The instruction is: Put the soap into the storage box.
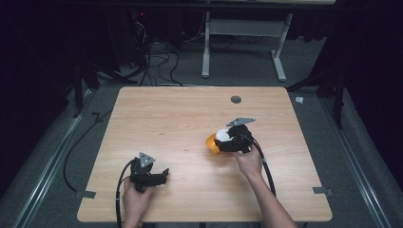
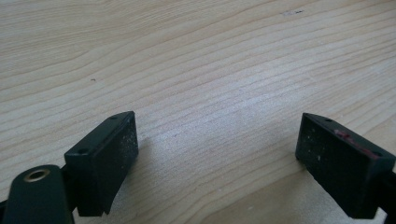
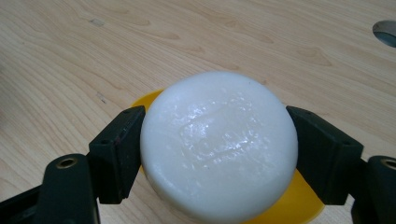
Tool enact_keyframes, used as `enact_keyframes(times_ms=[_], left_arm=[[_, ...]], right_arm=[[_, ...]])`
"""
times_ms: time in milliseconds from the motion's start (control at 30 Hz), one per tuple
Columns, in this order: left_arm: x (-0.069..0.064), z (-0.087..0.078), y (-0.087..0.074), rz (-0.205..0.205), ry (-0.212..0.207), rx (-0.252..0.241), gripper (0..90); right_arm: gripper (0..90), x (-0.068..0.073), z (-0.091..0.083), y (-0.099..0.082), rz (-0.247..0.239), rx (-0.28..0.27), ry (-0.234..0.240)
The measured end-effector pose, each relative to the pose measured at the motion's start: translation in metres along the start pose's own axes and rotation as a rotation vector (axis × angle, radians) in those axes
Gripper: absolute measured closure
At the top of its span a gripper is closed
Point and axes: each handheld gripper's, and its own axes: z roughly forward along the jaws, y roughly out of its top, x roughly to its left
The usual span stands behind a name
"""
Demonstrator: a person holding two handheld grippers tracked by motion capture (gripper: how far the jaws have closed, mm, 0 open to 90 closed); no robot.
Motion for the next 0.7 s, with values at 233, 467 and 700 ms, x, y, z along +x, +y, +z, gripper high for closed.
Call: enact_keyframes(times_ms=[233, 467, 700], left_arm=[[0.000, 0.000, 0.000, 0.000, 0.000, 0.000, 13.3], [0.000, 0.000, 0.000, 0.000, 0.000, 0.000, 13.3], [0.000, 0.000, 0.000, 0.000, 0.000, 0.000, 13.3]], right_arm=[[24.6, -0.002, 0.010, -0.001, 0.009, 0.027, -0.006], [24.5, -0.004, 0.015, -0.002, 0.017, 0.041, -0.006], [24.3, -0.005, 0.020, -0.003, 0.023, 0.054, -0.009]])
